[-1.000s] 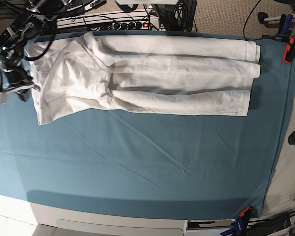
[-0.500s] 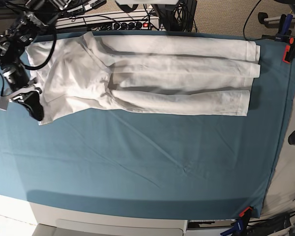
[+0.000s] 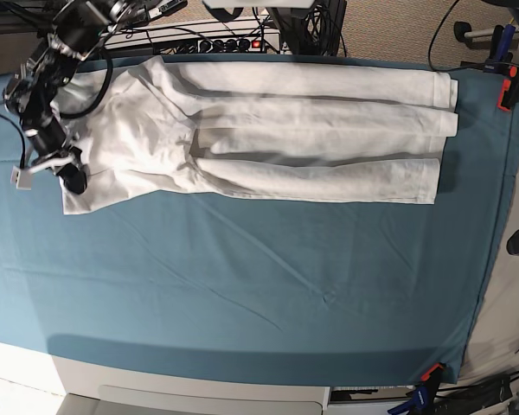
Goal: Fold the T-shirt properly
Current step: 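Move the right gripper to the collar end corner and grasp it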
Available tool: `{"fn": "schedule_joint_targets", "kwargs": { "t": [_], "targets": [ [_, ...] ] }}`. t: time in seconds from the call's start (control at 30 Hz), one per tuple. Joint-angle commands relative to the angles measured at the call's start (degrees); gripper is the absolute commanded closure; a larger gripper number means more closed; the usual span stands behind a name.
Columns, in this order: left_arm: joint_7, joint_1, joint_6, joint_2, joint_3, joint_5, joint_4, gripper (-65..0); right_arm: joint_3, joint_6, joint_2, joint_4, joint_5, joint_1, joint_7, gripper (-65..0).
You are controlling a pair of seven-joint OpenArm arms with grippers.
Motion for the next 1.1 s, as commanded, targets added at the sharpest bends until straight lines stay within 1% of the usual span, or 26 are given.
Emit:
{"fn": "schedule_joint_targets", "kwargs": {
  "t": [0.0, 0.13, 0.3, 0.33, 0.4, 0.47, 0.6, 0.73, 0.77, 0.83, 0.9, 0.97, 1.03, 1.07],
  "targets": [
    [-0.6, -1.2, -0.2, -1.7, -0.5, -1.5, 0.8, -17.2, 0.2, 0.0, 1.4, -0.5, 0.0, 1.1, 1.9, 0.0],
    [-0.6, -1.2, -0.2, -1.7, -0.5, -1.5, 0.8, -17.2, 0.2, -0.6, 2.0, -4.2, -2.6, 2.8, 3.4, 0.0],
    [-0.6, -1.2, -0.2, -1.7, -0.5, -1.5, 0.8, -17.2, 0.2, -0.8, 2.1, -4.4, -2.5, 2.8, 3.4, 0.0],
    [-0.6, -1.2, -0.2, -1.7, -0.5, -1.5, 0.8, -17.2, 0.2, -0.8, 2.1, -4.3, -1.5, 2.8, 3.3, 0.0],
    [-0.6, -1.2, -0.2, -1.7, -0.5, -1.5, 0.8, -17.2, 0.2, -0.6, 2.2, -4.3, 3.1, 2.9, 1.6, 0.0],
    [-0.6, -1.2, -0.2, -1.7, -0.5, -1.5, 0.8, -17.2, 0.3, 1.6, 2.3, -4.3, 10.6, 2.9, -2.2, 0.0],
    [-0.6, -1.2, -0.2, -1.7, -0.5, -1.5, 0.8, -17.2, 0.3, 1.6, 2.2, -2.4, 25.6, 3.0, -14.3, 0.0],
    [-0.6, -1.2, -0.2, -1.7, -0.5, -1.5, 0.8, -17.6, 0.3, 1.6, 2.1, 2.2, 40.5, 2.8, -24.8, 0.0],
    [-0.6, -1.2, -0.2, -1.7, -0.5, -1.5, 0.8, -19.0, 0.3, 1.6, 2.1, 3.8, 41.9, 2.8, -24.8, 0.0],
    [-0.6, -1.0, -1.1, -1.6, -0.5, -1.5, 0.8, -23.5, 0.2, 1.6, 2.1, 7.9, 41.9, 2.7, -24.8, 0.0],
    [-0.6, -0.6, -1.1, -1.1, -0.5, -1.5, 0.7, -27.9, 0.1, 1.6, 2.1, 12.7, 41.9, 2.3, -24.8, 0.0],
    [-0.6, 0.6, -1.1, -0.6, -0.5, -1.5, 0.7, -29.9, -0.3, 1.6, 2.1, 17.9, 41.9, 1.1, -24.8, -0.1],
    [-0.6, 2.8, -1.1, -0.1, -0.5, -1.5, 0.8, -29.8, -0.8, 1.6, 2.1, 22.5, 41.9, -0.8, -24.8, -6.1],
    [-0.6, 4.2, -1.0, 0.2, -0.5, -1.5, 0.8, -29.9, -1.1, 1.6, 2.1, 24.4, 41.9, -1.9, -24.8, -8.1]
  ]
}}
